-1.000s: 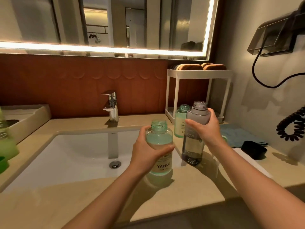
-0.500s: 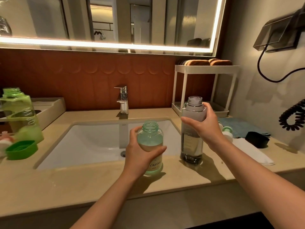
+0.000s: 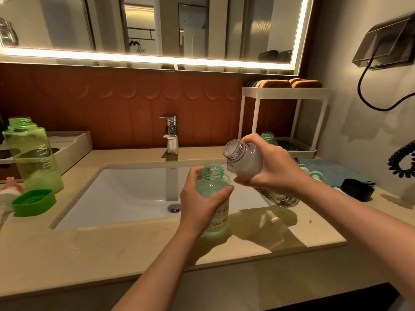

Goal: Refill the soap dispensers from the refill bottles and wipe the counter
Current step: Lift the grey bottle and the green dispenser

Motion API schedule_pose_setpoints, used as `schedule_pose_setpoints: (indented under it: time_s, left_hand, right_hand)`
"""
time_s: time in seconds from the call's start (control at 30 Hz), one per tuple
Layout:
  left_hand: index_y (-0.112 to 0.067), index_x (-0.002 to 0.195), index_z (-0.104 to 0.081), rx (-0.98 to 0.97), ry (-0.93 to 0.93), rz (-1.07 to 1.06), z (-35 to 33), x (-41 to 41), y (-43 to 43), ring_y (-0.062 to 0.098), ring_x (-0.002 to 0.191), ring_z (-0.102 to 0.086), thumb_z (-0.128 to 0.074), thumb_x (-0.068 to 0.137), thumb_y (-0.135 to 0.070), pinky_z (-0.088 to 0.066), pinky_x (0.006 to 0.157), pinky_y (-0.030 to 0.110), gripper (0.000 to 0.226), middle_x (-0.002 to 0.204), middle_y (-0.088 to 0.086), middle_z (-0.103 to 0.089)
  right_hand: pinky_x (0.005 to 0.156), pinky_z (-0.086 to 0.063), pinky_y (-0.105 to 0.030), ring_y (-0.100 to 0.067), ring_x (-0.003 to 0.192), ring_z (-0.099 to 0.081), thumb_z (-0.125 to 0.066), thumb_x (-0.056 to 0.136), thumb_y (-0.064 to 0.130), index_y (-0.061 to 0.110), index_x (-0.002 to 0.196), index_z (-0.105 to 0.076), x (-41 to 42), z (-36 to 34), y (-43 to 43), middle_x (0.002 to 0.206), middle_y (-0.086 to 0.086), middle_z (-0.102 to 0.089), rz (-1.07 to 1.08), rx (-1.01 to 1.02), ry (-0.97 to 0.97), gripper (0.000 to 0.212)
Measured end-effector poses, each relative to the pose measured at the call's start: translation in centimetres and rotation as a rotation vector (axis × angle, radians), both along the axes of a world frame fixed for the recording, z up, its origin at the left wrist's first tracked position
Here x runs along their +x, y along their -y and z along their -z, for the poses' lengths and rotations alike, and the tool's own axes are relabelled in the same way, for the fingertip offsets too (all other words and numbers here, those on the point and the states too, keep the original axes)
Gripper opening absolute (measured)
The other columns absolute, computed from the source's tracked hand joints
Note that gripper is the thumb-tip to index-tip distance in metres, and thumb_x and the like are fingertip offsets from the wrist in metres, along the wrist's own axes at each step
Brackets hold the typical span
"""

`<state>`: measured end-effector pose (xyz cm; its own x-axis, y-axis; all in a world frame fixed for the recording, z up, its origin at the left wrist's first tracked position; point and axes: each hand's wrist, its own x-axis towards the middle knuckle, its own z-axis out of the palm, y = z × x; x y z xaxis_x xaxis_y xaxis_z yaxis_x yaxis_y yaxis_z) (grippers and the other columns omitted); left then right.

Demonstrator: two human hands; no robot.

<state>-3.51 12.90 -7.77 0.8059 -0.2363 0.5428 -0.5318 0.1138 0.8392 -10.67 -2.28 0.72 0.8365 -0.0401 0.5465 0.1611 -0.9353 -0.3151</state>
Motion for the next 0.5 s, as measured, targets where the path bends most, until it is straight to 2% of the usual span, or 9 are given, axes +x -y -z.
schedule_pose_setpoints:
  time_s: [0.1, 0.2, 0.37, 0.5]
  left_hand:
    - [-0.024, 0.101, -0.051, -0.023, 0.002, -0.014, 0.2, 0.1, 0.2, -0.009, 0.083, -0.058, -0.084, 0.063, -0.017, -0.049, 0.07, 0.011, 0.051, 0.093, -0.015, -0.06]
    - [-0.02, 0.103, -0.052, -0.037, 0.008, -0.003, 0.3, 0.2, 0.3, -0.007, 0.084, -0.059, -0.083, 0.063, -0.017, -0.049, 0.071, 0.012, 0.051, 0.095, -0.014, -0.061]
    - [-0.021, 0.104, -0.052, -0.05, 0.01, 0.004, 0.5, 0.3, 0.3, -0.005, 0.087, -0.058, -0.084, 0.063, -0.021, -0.049, 0.072, 0.012, 0.053, 0.096, -0.014, -0.061]
    - [-0.023, 0.102, -0.052, -0.066, 0.009, 0.004, 0.5, 0.3, 0.4, -0.006, 0.086, -0.058, -0.085, 0.062, -0.022, -0.048, 0.071, 0.01, 0.052, 0.096, -0.014, -0.06]
  right_hand:
    - [0.071, -0.053, -0.037, -0.019, 0.089, -0.06, -0.082, 0.061, 0.042, 0.027, 0.12, -0.041, -0.1, -0.1, -0.2, 0.103, 0.004, -0.06, 0.007, -0.102, -0.028, 0.073]
    - [0.075, -0.054, -0.037, -0.019, 0.094, -0.058, -0.08, 0.065, 0.04, 0.027, 0.122, -0.04, -0.2, -0.5, -0.4, 0.111, 0.003, -0.06, 0.013, -0.181, -0.054, 0.071]
    - [0.07, -0.046, -0.021, -0.014, 0.094, -0.054, -0.079, 0.068, 0.039, 0.026, 0.126, -0.038, 0.0, -1.2, -0.5, 0.116, 0.003, -0.058, 0.046, -0.317, -0.087, 0.072]
    - [0.077, -0.049, -0.026, -0.018, 0.104, -0.057, -0.076, 0.07, 0.043, 0.027, 0.129, -0.035, 0.3, -1.5, -0.4, 0.12, 0.003, -0.058, 0.093, -0.431, -0.084, 0.074]
